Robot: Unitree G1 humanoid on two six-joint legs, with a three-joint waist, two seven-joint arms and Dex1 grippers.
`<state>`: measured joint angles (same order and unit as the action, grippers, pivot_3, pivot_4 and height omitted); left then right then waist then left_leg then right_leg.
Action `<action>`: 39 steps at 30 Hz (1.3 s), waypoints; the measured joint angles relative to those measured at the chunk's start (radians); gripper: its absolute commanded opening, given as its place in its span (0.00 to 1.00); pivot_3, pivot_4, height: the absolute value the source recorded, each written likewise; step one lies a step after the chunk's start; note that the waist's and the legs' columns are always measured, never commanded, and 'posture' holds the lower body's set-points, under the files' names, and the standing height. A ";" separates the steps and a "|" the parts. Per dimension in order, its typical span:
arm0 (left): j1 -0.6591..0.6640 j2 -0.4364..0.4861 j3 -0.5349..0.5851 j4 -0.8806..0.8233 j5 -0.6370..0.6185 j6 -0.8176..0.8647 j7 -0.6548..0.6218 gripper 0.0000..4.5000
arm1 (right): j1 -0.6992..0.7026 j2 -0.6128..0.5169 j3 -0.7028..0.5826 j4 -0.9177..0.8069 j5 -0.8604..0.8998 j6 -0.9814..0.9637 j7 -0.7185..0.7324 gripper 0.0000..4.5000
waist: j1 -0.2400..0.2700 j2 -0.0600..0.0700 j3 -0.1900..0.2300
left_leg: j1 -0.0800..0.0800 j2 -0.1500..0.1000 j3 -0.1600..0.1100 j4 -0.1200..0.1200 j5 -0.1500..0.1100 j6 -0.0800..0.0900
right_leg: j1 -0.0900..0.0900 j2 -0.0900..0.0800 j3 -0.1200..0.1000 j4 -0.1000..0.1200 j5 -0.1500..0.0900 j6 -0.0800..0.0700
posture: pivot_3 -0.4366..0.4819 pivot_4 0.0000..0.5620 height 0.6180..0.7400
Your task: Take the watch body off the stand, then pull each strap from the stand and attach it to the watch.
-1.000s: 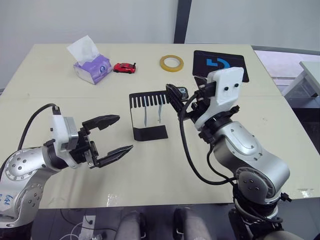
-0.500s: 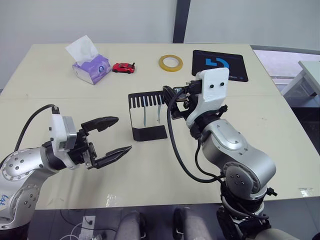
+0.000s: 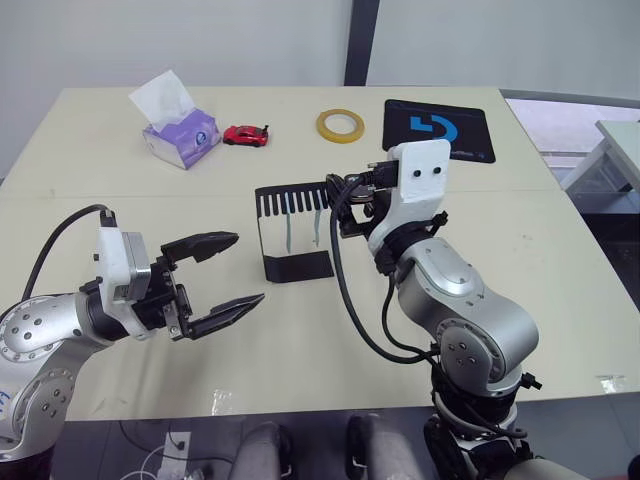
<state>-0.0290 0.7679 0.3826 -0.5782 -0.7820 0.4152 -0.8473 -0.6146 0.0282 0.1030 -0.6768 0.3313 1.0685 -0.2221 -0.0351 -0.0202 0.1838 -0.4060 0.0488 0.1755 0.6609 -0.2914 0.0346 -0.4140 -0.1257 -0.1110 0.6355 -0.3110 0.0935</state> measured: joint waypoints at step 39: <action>0.001 -0.028 -0.009 0.005 0.024 -0.056 -0.010 1.00 | 0.026 -0.210 -0.188 -0.052 -0.020 -0.174 0.226 0.38 | -0.016 0.000 0.000 | 0.000 -0.001 0.000 -0.012 0.004 -0.002 | -0.001 -0.002 -0.001 -0.008 0.000 0.000 | 0.48 0.27 1.00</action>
<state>-0.0275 0.7399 0.3737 -0.5731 -0.7582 0.3594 -0.8571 -0.5884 -0.1817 -0.0854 -0.7284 0.3115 0.8946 0.0039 -0.0512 -0.0202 0.1839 -0.4058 0.0477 0.1753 0.6491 -0.2876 0.0323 -0.4147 -0.1272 -0.1116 0.6277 -0.3110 0.0933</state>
